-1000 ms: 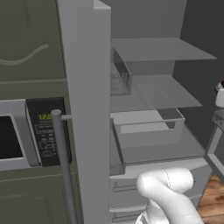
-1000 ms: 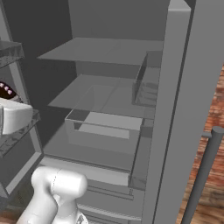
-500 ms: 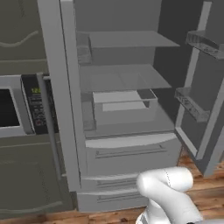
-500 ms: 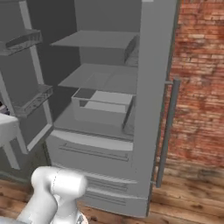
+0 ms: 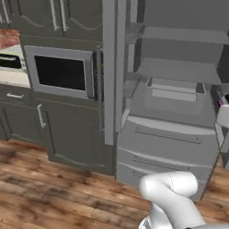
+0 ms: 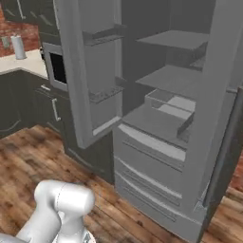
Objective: Take the cake and cupcake from the fridge and place them on the empty tray on the dining counter.
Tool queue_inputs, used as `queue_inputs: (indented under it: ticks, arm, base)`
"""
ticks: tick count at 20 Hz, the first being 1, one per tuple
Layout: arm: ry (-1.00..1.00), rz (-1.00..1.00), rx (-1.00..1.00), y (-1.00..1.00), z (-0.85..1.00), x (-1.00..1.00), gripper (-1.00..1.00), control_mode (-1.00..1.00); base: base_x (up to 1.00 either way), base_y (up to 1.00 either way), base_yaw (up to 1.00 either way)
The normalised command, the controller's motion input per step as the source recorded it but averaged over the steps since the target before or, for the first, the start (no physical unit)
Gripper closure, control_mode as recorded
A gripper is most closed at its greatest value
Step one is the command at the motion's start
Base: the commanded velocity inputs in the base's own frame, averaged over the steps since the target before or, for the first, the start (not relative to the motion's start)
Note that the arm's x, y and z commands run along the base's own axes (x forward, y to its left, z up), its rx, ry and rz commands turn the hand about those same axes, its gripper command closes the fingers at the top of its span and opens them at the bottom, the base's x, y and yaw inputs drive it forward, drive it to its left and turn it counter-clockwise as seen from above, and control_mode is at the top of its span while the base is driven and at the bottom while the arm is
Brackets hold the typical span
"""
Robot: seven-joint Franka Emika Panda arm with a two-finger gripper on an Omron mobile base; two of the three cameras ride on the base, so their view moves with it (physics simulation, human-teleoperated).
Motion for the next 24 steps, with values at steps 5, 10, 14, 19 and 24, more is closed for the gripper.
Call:
queue_inputs:
  ticks: [5, 10, 14, 19, 24]
  arm:
    - [0.00, 0.00, 0.00, 0.00, 0.00, 0.00, 1.00, 1.00]
    - [0.00, 0.00, 0.00, 0.00, 0.00, 0.00, 1.00, 1.00]
    - [0.00, 0.00, 0.00, 0.00, 0.00, 0.00, 1.00, 1.00]
    - [0.00, 0.00, 0.00, 0.00, 0.00, 0.00, 1.00, 1.00]
    - [0.00, 0.00, 0.00, 0.00, 0.00, 0.00, 1.00, 1.00]
  base:
    - [-0.42, -0.14, 0.94]
    - [-0.96, -0.92, 0.59]
    - [-1.00, -0.63, 0.36]
    - [-1.00, 0.09, 0.25]
    - [-1.00, 0.79, 0.23]
